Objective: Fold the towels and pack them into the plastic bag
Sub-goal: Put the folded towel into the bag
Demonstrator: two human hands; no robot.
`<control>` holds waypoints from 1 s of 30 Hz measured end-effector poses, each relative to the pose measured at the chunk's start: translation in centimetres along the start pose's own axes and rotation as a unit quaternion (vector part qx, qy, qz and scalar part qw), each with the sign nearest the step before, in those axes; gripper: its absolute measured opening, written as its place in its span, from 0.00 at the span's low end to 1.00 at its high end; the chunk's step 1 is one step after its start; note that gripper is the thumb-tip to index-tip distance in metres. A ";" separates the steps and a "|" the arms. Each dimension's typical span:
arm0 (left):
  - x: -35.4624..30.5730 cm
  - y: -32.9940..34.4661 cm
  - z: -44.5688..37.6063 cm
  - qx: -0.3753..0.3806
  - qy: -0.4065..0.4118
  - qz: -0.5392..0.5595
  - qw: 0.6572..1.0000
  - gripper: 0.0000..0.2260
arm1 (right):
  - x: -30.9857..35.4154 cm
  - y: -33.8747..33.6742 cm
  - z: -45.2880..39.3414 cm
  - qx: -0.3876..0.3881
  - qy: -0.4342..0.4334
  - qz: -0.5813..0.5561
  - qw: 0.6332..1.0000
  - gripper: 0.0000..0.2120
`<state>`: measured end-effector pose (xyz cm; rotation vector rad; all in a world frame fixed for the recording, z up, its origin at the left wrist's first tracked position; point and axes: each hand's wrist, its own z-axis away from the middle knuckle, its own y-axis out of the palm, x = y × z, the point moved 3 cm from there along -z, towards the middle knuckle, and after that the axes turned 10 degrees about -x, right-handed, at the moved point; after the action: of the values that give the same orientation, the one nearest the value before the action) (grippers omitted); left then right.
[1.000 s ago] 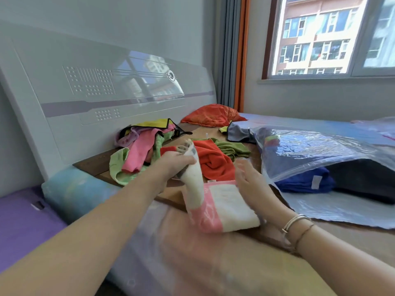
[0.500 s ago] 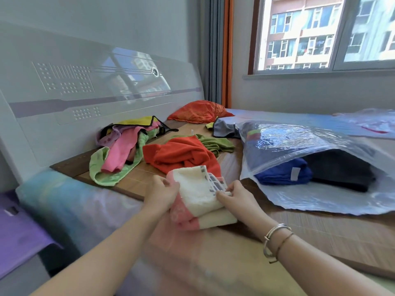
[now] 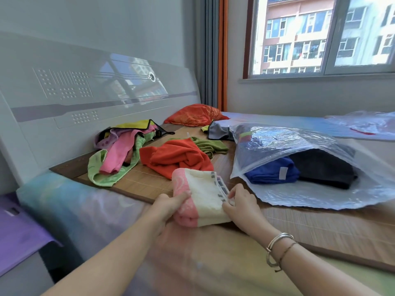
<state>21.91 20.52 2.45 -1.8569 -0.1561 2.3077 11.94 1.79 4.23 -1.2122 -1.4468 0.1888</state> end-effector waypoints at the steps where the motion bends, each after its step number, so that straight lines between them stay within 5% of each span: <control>1: -0.4 0.0 0.6 0.004 0.007 0.001 1.000 0.37 | 0.1 -0.4 0.1 0.003 -0.011 0.007 1.000 0.07; 4: -2.4 -0.1 2.9 0.005 0.061 -0.011 0.998 0.29 | 0.5 -1.8 0.9 -0.011 -0.057 0.049 0.997 0.13; 9: -8.1 0.3 9.8 0.120 0.209 -0.085 0.967 0.13 | 3.3 -8.7 3.9 -0.186 -0.265 -0.071 0.944 0.28; 12: -11.1 1.9 13.8 0.172 0.292 -0.157 0.928 0.10 | 5.0 -13.0 6.0 -0.138 -0.340 0.010 0.930 0.36; 16: -12.9 6.1 17.0 0.217 0.331 -0.174 0.902 0.13 | 3.3 -17.3 7.0 -0.048 -0.205 0.164 0.964 0.25; 20: -12.4 11.1 17.7 0.243 0.334 -0.177 0.893 0.12 | -0.1 -20.5 7.1 0.098 -0.063 0.122 0.986 0.10; 27: -9.9 20.0 13.2 0.200 0.222 -0.017 0.954 0.12 | -7.5 -21.0 0.9 -0.090 -0.051 0.272 0.957 0.09; 30: -8.4 22.1 10.6 0.176 0.211 -0.011 0.962 0.19 | -9.6 -19.0 -2.4 -0.106 -0.048 0.277 0.954 0.10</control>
<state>11.73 -2.55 8.60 -2.0733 0.2692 1.7258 1.36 -15.02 12.25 -1.7931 -1.1958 0.4892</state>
